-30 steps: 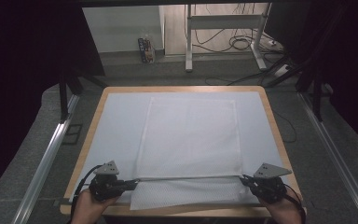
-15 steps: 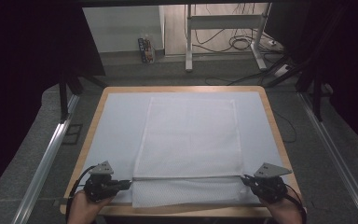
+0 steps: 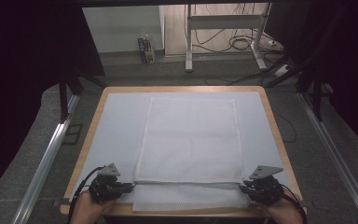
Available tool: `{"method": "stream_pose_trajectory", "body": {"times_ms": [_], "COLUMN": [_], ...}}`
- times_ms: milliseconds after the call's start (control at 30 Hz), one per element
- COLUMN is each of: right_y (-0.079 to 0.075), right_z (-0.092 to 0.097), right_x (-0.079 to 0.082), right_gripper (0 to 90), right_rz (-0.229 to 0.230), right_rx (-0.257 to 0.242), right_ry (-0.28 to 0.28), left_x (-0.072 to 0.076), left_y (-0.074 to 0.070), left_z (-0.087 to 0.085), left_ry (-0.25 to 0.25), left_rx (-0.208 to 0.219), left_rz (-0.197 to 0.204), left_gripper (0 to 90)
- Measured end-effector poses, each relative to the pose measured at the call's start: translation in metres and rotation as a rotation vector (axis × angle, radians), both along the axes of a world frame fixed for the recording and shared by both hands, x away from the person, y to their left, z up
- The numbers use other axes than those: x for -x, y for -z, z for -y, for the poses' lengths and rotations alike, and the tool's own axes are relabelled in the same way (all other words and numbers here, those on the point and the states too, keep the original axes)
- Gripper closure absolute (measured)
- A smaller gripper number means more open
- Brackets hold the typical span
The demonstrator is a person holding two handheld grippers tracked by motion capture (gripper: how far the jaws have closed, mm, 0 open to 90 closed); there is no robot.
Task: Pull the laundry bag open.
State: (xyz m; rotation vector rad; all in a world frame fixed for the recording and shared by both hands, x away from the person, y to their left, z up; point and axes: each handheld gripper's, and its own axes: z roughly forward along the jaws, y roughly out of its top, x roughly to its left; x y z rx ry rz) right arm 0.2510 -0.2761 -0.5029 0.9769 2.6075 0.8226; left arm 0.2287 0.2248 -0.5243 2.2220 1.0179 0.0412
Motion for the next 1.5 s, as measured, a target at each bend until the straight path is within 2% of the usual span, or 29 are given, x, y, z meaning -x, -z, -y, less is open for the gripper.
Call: {"method": "stream_pose_trajectory", "body": {"times_ms": [33, 133, 233, 267, 300, 333, 367, 433, 467, 500, 533, 600, 633, 767, 833, 867, 967, 1067, 1200, 1333, 1400, 1500], "right_y": [0.0, -0.001, -0.003, -0.004, -0.004, -0.004, -0.004, -0.004, -0.003, -0.003, -0.002, -0.001, -0.001, -0.002, -0.003, -0.004, -0.005, -0.008, -0.009, -0.007, -0.006, -0.004], "right_z": [0.0, 0.0, 0.0, 0.0, 0.0, 0.0, 0.0, 0.0, -0.001, -0.001, -0.002, -0.003, -0.003, -0.002, -0.002, -0.001, -0.001, 0.0, 0.005, 0.01, 0.013, 0.016], "right_x": [0.0, 0.002, 0.004, 0.005, 0.005, 0.005, 0.005, 0.004, 0.003, 0.003, 0.001, 0.0, 0.0, -0.001, -0.001, 0.0, 0.0, 0.004, 0.011, 0.014, 0.015, 0.014], "right_gripper": [68.8, 60.6, 58.0, 54.4, 54.4, 52.1, 50.0, 45.8, 39.1, 39.1, 33.4, 27.3, 27.3, 19.2, 15.9, 12.6, 10.2, 7.5, 5.4, 3.4, 3.0, 2.8], "right_rz": [0.0, -0.016, -0.014, -0.012, -0.012, -0.008, -0.008, 0.003, 0.013, 0.013, 0.022, 0.031, 0.031, 0.047, 0.068, 0.082, 0.099, 0.122, 0.144, 0.138, 0.127, 0.111], "right_rx": [0.0, 0.0, 0.001, -0.004, -0.004, -0.016, -0.016, -0.034, -0.043, -0.043, -0.052, -0.051, -0.051, -0.064, -0.075, -0.078, -0.081, -0.102, -0.122, -0.131, -0.139, -0.139], "right_ry": [0.0, -0.008, -0.014, -0.023, -0.023, -0.024, -0.024, -0.034, -0.035, -0.035, -0.039, -0.036, -0.036, -0.025, -0.013, -0.003, 0.0, 0.009, 0.019, 0.039, 0.052, 0.059], "left_x": [0.0, 0.0, 0.0, 0.0, 0.001, 0.001, 0.001, 0.001, 0.001, 0.001, 0.001, 0.001, 0.001, 0.003, 0.004, 0.005, 0.01, 0.016, 0.025, 0.031, 0.032, 0.031], "left_y": [0.001, 0.002, 0.003, 0.003, 0.004, 0.004, 0.003, 0.003, 0.002, 0.002, 0.002, 0.002, 0.002, 0.0, -0.002, -0.003, -0.005, -0.005, -0.001, 0.003, 0.002, 0.003], "left_z": [0.001, 0.001, 0.002, 0.002, 0.003, 0.004, 0.004, 0.004, 0.005, 0.006, 0.007, 0.008, 0.008, 0.01, 0.01, 0.01, 0.008, 0.005, -0.001, -0.008, -0.01, -0.011], "left_ry": [-0.007, 0.001, 0.004, 0.0, -0.002, -0.005, -0.002, -0.014, -0.023, -0.029, -0.043, -0.048, -0.052, -0.073, -0.079, -0.092, -0.106, -0.13, -0.157, -0.186, -0.199, -0.214], "left_rx": [0.001, -0.014, -0.019, -0.018, -0.026, -0.033, -0.041, -0.042, -0.042, -0.044, -0.052, -0.055, -0.058, -0.052, -0.044, -0.039, -0.017, -0.015, -0.047, -0.062, -0.043, -0.045], "left_rz": [0.0, 0.007, 0.009, 0.013, 0.023, 0.029, 0.037, 0.057, 0.068, 0.078, 0.098, 0.107, 0.115, 0.152, 0.172, 0.179, 0.196, 0.217, 0.235, 0.257, 0.267, 0.255], "left_gripper": [85.6, 84.8, 82.0, 76.1, 76.1, 69.6, 69.6, 59.5, 49.8, 49.8, 41.2, 32.2, 32.2, 20.7, 16.6, 11.8, 8.9, 5.8, 2.4, 0.7, 0.4, 0.8]}}
